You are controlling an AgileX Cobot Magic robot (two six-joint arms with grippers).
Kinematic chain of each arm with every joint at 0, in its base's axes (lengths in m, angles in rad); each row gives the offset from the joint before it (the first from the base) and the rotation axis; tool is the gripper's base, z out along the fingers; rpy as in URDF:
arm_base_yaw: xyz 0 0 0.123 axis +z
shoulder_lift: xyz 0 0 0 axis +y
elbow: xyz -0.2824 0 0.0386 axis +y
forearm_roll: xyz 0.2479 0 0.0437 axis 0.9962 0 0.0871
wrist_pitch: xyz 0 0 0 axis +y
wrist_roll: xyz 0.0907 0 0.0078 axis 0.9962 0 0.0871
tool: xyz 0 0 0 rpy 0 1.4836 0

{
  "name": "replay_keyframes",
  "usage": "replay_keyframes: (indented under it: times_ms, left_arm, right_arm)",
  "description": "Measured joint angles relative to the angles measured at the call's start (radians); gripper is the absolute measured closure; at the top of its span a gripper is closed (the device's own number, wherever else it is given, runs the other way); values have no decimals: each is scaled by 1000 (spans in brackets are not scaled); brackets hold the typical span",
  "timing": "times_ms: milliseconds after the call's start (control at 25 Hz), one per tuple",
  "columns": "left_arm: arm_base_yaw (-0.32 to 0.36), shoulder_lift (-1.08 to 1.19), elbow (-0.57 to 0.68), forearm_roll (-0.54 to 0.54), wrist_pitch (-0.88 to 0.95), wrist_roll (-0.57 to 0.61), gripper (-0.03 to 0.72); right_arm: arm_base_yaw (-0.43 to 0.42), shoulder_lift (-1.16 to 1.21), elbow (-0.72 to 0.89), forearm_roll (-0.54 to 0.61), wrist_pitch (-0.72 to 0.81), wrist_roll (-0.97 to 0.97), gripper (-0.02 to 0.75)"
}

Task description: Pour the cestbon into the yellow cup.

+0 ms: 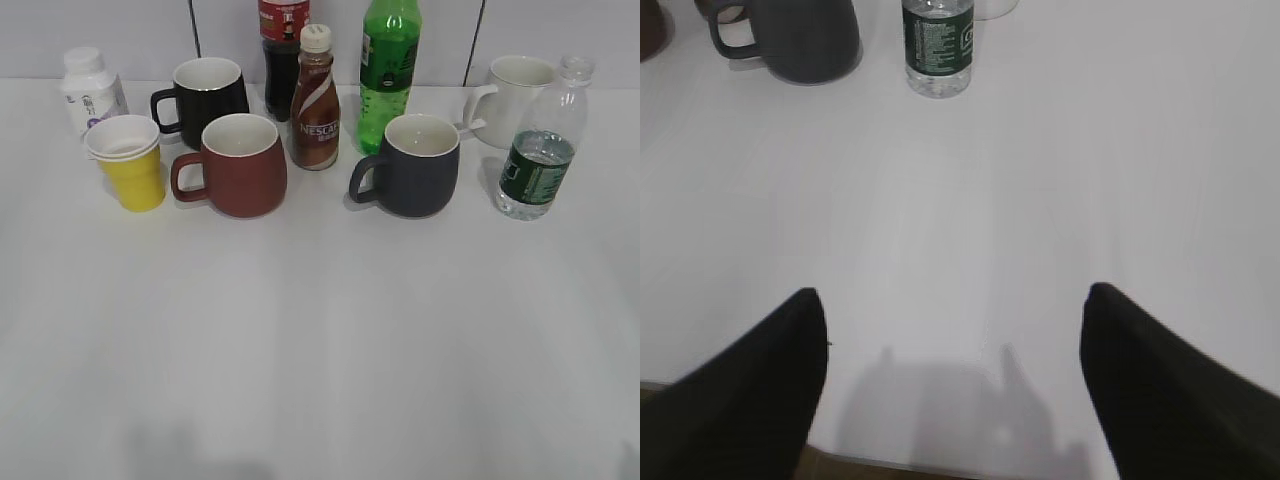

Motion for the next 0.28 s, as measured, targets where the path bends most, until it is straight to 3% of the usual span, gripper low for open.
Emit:
replay_keyframes:
  times_ms: [280]
  left_arm:
    - [0,0,0,0,0,0,193]
  right_arm:
    - [0,0,0,0,0,1,149]
